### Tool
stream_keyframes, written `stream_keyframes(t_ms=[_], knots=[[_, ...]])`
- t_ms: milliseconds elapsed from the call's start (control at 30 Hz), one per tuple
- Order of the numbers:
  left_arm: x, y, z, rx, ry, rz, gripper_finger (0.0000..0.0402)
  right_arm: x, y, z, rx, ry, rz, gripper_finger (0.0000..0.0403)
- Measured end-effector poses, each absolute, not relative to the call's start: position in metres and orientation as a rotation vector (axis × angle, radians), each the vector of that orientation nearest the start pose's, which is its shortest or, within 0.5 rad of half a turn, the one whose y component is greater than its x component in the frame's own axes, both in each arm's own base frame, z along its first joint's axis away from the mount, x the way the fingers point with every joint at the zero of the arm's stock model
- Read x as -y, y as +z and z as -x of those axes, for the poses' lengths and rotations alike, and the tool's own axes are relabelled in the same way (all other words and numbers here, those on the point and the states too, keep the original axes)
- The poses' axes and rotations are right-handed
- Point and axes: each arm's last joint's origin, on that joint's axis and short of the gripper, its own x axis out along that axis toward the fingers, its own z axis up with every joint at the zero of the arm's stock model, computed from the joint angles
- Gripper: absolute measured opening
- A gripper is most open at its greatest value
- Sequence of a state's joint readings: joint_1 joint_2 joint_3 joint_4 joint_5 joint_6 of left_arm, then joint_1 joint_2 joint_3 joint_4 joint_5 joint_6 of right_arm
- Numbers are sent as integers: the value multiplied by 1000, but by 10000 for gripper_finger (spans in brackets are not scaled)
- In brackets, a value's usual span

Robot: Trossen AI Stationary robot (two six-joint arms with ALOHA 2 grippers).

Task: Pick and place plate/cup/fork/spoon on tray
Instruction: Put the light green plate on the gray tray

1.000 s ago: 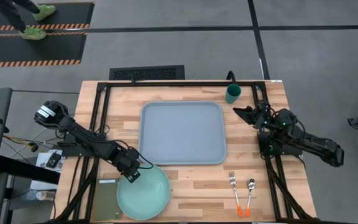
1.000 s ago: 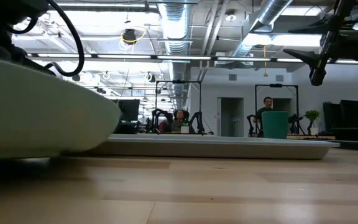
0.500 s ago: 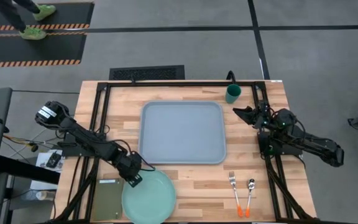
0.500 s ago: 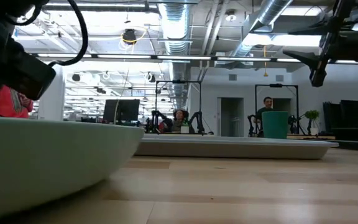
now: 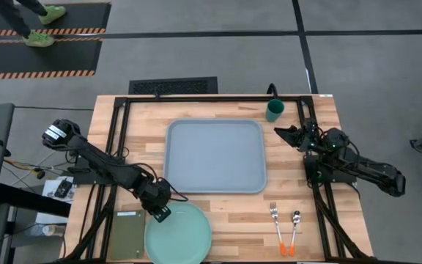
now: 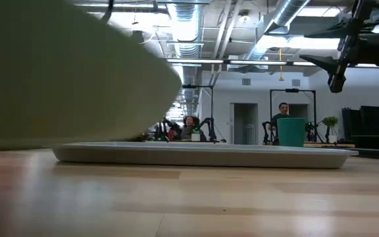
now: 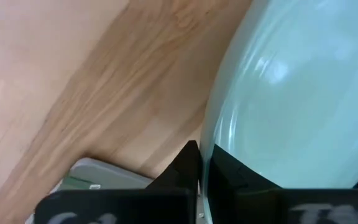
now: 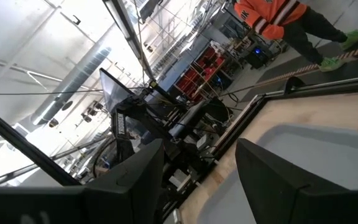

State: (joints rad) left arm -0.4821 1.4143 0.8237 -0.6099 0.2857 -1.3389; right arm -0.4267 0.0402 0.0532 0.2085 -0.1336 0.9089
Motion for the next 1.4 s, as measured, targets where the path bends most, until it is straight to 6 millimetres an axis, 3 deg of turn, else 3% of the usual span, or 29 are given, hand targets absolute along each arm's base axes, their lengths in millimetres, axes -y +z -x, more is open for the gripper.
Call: stream_keyframes(t_ms=[267, 567, 800, 1000, 1233, 1400], knots=[[98, 221, -238, -1363, 320, 1007, 0, 36, 198, -88, 328, -175, -837, 225], [32, 261, -259, -1146, 538, 1025, 0, 36, 195, -88, 301, -189, -847, 225], [-30, 262, -257, -1065, 696, 1039, 0, 36, 195, -88, 304, -188, -846, 225], [-65, 259, -244, -1083, 822, 1014, 0, 36, 195, -88, 304, -188, -846, 225], [-71, 258, -237, -1132, 829, 992, 0, 36, 195, -88, 305, -190, -846, 225], [-68, 238, -235, -1164, 791, 1052, 0, 36, 195, -88, 305, -192, -845, 225]])
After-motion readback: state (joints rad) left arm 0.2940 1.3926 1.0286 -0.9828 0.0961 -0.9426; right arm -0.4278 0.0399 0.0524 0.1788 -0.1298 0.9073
